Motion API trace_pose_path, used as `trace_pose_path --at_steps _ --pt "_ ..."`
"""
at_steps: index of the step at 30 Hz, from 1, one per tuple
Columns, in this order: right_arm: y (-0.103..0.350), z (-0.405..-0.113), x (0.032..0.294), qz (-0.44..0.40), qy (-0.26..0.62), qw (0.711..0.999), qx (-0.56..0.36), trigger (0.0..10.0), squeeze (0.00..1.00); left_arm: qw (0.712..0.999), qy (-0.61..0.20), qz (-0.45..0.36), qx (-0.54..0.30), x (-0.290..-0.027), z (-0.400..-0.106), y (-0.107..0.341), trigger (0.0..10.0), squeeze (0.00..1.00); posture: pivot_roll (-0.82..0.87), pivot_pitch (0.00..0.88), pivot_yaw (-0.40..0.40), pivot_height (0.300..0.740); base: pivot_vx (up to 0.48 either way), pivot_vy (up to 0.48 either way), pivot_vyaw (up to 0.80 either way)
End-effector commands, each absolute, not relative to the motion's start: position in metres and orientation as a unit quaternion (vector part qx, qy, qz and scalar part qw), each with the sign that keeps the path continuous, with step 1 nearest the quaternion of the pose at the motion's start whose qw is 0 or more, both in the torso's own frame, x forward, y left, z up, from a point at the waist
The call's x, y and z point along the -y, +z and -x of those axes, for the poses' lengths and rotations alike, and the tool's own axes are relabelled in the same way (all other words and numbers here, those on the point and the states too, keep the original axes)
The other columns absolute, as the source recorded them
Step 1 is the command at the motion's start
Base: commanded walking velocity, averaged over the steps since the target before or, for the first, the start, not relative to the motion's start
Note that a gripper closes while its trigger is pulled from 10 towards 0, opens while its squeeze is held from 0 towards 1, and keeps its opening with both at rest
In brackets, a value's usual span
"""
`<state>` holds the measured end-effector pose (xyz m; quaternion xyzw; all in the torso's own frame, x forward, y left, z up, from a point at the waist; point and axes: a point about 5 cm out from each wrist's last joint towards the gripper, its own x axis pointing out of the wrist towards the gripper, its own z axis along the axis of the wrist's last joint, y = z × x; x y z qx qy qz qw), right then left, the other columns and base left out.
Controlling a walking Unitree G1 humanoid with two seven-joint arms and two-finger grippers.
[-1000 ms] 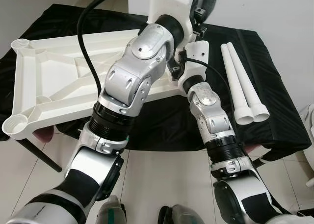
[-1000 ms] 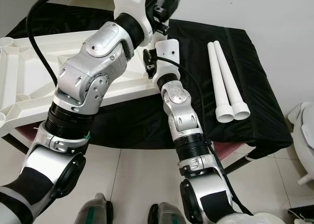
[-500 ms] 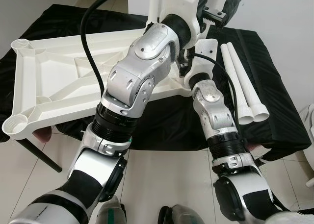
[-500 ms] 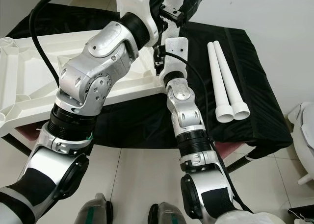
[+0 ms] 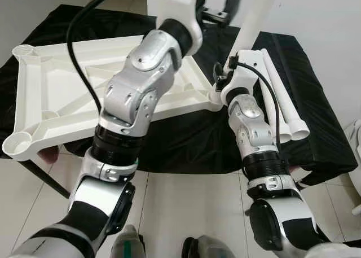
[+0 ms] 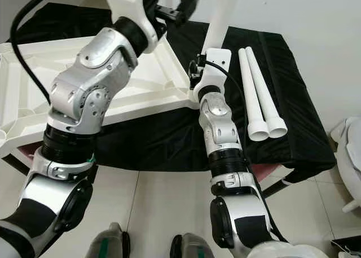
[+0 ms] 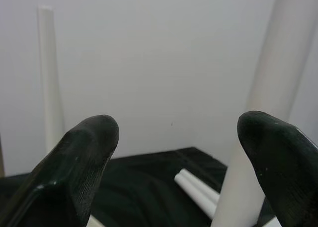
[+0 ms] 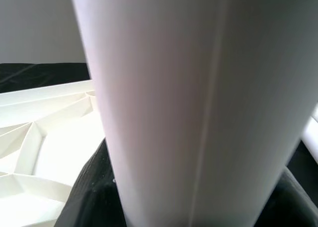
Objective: Building children table
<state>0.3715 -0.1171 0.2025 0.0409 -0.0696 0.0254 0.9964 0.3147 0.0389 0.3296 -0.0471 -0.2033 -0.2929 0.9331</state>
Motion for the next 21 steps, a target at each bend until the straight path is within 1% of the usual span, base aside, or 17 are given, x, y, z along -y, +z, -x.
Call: trace_pose_path --at_steps 1,3,8,10,11,13,21 --pt "0.209 -0.373 0.122 -0.042 0.02 0.996 0.082 10.0 0.0 0.929 -0.31 0.038 0.197 -0.039 -0.315 0.325 10.0 0.0 0.05 0.0 -0.054 0.74 0.0 0.0 0.0" --pt "0.212 -0.373 0.13 -0.045 0.005 0.994 0.103 10.0 0.0 0.946 -0.279 0.034 0.159 -0.049 -0.324 0.305 10.0 0.0 0.05 0.0 -0.054 0.74 0.0 0.0 0.0" --pt "0.212 -0.372 0.136 -0.048 -0.006 0.993 0.11 10.0 0.0 0.959 -0.256 0.026 0.122 -0.054 -0.329 0.284 10.0 0.0 0.05 0.0 -0.054 0.74 0.0 0.0 0.0" --pt "0.212 -0.372 0.142 -0.042 -0.017 0.992 0.114 10.0 0.0 0.967 -0.243 0.011 0.076 -0.056 -0.333 0.255 10.0 0.0 0.05 0.0 -0.054 0.74 0.0 0.0 0.0" --pt "0.212 -0.372 0.142 -0.042 -0.017 0.992 0.114 10.0 0.0 0.967 -0.243 0.011 0.076 -0.056 -0.333 0.255 10.0 0.0 0.05 0.0 -0.054 0.74 0.0 0.0 0.0" --pt "0.212 -0.371 0.144 -0.04 -0.019 0.992 0.12 10.0 0.0 0.972 -0.232 0.002 0.043 -0.057 -0.334 0.234 10.0 0.0 0.05 0.0 -0.052 0.74 0.0 0.0 0.0" --pt "0.211 -0.369 0.145 -0.032 -0.013 0.991 0.127 10.0 0.0 0.979 -0.202 -0.006 0.03 -0.063 -0.335 0.221 10.0 0.0 0.05 0.0 -0.055 0.74 0.0 0.0 0.0"
